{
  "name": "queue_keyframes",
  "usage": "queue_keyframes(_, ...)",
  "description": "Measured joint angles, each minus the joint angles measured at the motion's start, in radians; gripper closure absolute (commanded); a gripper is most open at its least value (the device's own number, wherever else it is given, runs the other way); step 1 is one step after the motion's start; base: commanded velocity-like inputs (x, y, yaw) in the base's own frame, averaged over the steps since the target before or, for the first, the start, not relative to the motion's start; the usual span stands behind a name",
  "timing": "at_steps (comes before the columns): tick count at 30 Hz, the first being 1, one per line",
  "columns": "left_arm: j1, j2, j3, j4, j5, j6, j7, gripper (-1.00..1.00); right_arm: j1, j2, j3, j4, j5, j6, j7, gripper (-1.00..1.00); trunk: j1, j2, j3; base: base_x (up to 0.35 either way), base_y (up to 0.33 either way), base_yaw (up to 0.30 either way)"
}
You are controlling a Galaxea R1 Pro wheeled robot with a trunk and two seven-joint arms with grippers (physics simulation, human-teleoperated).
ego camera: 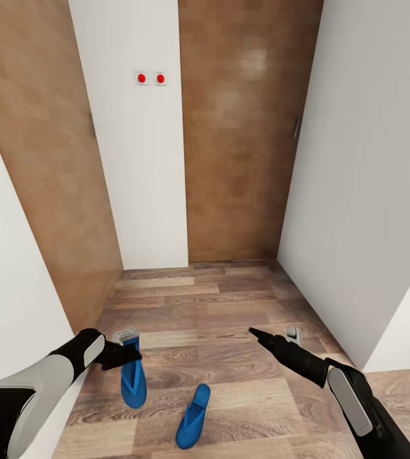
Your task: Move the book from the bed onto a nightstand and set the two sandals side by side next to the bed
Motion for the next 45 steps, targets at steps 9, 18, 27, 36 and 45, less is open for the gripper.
queue_keyframes(9,0.000,0.000,0.000,0.000,0.000,0.000,0.000,1.00,0.000,0.000,0.003,0.000,0.002,0.000,0.000,-1.00,0.000,0.000,0.000,0.286,0.000,0.000)
queue_keyframes(18,0.000,0.000,0.001,0.000,0.001,0.001,-0.002,1.00,0.000,0.000,0.006,0.000,0.004,0.001,0.000,-1.00,0.000,0.000,0.000,0.148,0.000,0.000)
queue_keyframes(27,0.000,0.000,0.001,-0.001,0.001,0.000,-0.004,1.00,0.000,0.000,0.014,0.000,0.008,0.003,-0.001,-1.00,0.001,0.000,0.000,0.014,0.000,0.000)
queue_keyframes(36,0.000,0.000,0.005,-0.009,0.006,0.001,0.000,1.00,0.000,0.001,0.015,0.000,0.008,0.002,-0.019,-1.00,0.001,0.000,0.000,0.001,0.000,0.000)
queue_keyframes(45,-0.001,-0.002,0.013,-0.011,0.009,0.003,0.014,1.00,-0.010,0.067,0.021,0.004,0.009,0.008,-0.371,-1.00,0.001,0.000,0.000,0.000,0.000,0.000)
